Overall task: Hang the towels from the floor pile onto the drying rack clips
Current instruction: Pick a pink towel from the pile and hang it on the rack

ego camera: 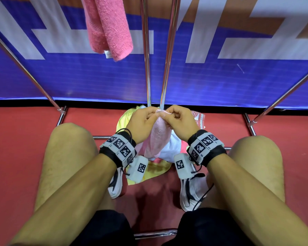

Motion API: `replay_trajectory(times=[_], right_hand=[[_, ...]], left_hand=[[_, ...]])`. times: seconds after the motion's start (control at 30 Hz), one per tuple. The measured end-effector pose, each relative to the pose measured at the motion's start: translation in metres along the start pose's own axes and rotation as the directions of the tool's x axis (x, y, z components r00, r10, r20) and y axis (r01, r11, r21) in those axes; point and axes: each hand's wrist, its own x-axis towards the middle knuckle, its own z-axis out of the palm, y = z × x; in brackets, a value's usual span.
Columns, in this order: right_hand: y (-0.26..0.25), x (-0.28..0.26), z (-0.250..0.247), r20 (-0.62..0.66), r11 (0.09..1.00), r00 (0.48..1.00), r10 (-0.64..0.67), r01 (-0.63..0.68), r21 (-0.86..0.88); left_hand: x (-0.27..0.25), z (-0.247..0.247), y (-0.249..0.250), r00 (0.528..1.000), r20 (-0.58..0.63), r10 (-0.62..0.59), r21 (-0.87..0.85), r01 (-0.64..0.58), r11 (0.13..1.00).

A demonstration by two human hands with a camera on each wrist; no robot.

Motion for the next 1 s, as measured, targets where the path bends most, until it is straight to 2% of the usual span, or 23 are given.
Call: replay_trajectory(times=[0.17,0.3,0.47,0.63,0.83,1.0], right_hand=[[0.0,0.002,-0.001,-0.051,0.998,0.998,-0.023,0.021,-0.052],[0.001,0.001,0.0,-0.053,0.996,0.998,-0.043,0.039,-0.078],[-0.002,-0.001,-0.002,-0.027,0.996,0.999,-0.045,0.042,-0.084],[-0.002,0.0,-0.005,-0.017,0.979,0.999,-0.051,0.047,-0.196],[0.006,0.001,-0.014,0.072,0.833,0.997,-0.019,0.056,-0.551],[0.013,0.003,-0.028,0.079,0.777,0.996,0.037,0.021,-0.629]], left_hand=[[-0.003,0.004,0.004,0.999,-0.005,0.033,-0.07,-0.033,0.997],[-0.003,0.005,0.002,0.998,-0.062,-0.004,-0.066,0.0,0.998],[-0.003,-0.001,0.012,0.997,-0.074,0.037,-0.127,-0.046,0.991],[0.0,-0.006,0.004,0.995,-0.099,0.031,-0.016,-0.033,0.999],[0.004,-0.02,0.01,0.965,-0.262,0.011,-0.202,-0.067,0.977],[0.008,-0.037,0.003,0.94,-0.339,-0.041,-0.231,-0.04,0.972]])
